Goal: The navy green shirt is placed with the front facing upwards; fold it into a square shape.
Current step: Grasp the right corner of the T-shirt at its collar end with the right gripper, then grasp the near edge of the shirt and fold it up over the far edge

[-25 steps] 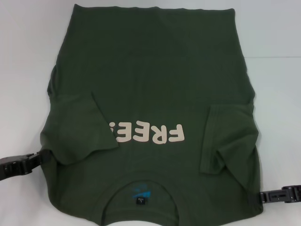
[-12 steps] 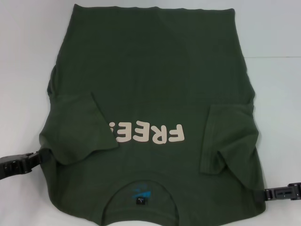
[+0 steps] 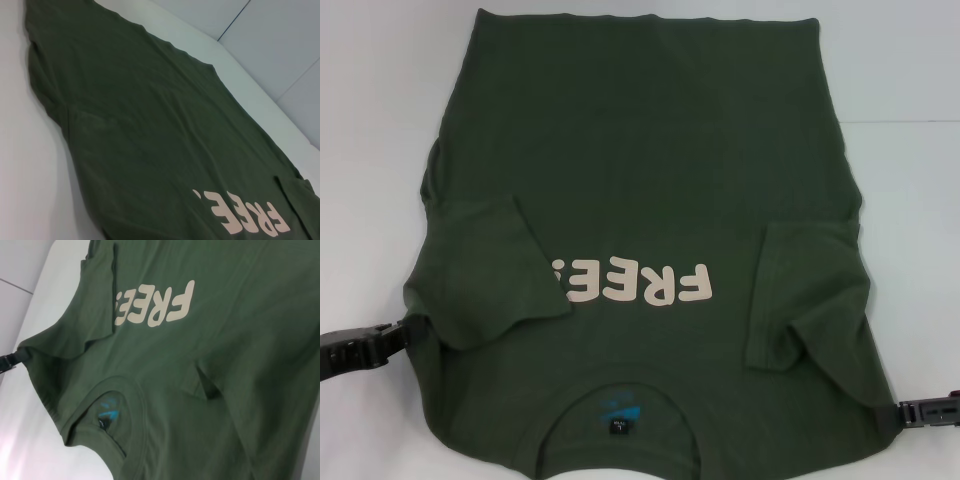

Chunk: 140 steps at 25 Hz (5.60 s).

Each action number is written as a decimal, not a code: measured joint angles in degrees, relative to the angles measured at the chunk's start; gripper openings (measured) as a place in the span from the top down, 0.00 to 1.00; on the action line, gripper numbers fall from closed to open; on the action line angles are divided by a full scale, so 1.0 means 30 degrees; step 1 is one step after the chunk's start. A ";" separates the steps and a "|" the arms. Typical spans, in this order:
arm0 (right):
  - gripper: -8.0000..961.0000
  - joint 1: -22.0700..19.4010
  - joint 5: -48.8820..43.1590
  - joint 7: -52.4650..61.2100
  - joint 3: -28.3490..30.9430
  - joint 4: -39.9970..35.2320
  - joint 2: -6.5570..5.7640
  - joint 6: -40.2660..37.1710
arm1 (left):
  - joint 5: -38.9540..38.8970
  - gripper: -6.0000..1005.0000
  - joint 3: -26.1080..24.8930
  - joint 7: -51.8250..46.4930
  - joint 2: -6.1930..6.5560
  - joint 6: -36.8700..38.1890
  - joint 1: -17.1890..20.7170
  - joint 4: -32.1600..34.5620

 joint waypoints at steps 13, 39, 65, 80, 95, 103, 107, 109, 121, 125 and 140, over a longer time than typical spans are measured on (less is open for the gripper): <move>0.22 -0.0013 -0.0285 0.0245 -0.0127 0.0001 -0.0062 0.0166 | -0.0206 0.97 0.0001 -0.0001 0.0000 0.0001 -0.0010 0.0000; 0.80 0.0448 -0.1398 0.1022 -0.0176 0.0074 -0.0107 0.0601 | -0.0243 0.97 0.0001 0.0030 0.0000 -0.0030 -0.0008 0.0000; 0.82 0.0639 -0.1521 0.1445 -0.0232 0.0180 -0.0049 0.0926 | -0.0234 0.97 0.0000 0.0049 0.0029 -0.0250 -0.0056 0.0000; 0.83 0.0842 -0.1553 0.1839 -0.0948 0.0108 -0.0003 0.1229 | -0.0234 0.97 0.0000 0.0059 0.0062 -0.0264 -0.0130 0.0000; 0.98 0.0832 -0.1700 0.1770 -0.0941 0.0000 -0.0026 0.1218 | -0.0411 0.97 -0.0002 -0.0013 0.0121 -0.0243 -0.0124 0.0001; 0.98 0.0192 -0.1494 -0.0790 0.1574 0.0092 0.0276 0.0961 | -0.0867 0.97 -0.1326 -0.0196 0.0396 0.1982 -0.0084 0.0063; 0.98 -0.0505 -0.0864 -0.2464 0.2563 0.0161 0.0448 0.0713 | -0.0877 0.97 -0.2396 -0.0376 0.0488 0.3191 -0.0016 0.0079; 0.98 -0.0934 -0.0432 -0.3153 0.2870 0.0170 0.0529 0.0571 | -0.0890 0.97 -0.2657 -0.0514 0.0493 0.3477 0.0124 0.0136; 0.98 -0.3058 0.0884 -0.6038 0.4476 0.0207 0.0742 -0.0888 | -0.0901 0.97 -0.3106 -0.0914 0.0546 0.4292 0.0756 0.0286; 0.98 -0.3392 0.0900 -0.6578 0.5127 0.0199 0.0738 -0.1235 | -0.0888 0.97 -0.3643 -0.0918 0.0585 0.5162 0.0843 0.0339; 0.98 -0.5341 0.0930 -0.8531 0.7520 0.0029 0.0440 -0.3114 | -0.0319 0.97 -0.3766 -0.1169 0.0511 0.7679 0.2302 0.0423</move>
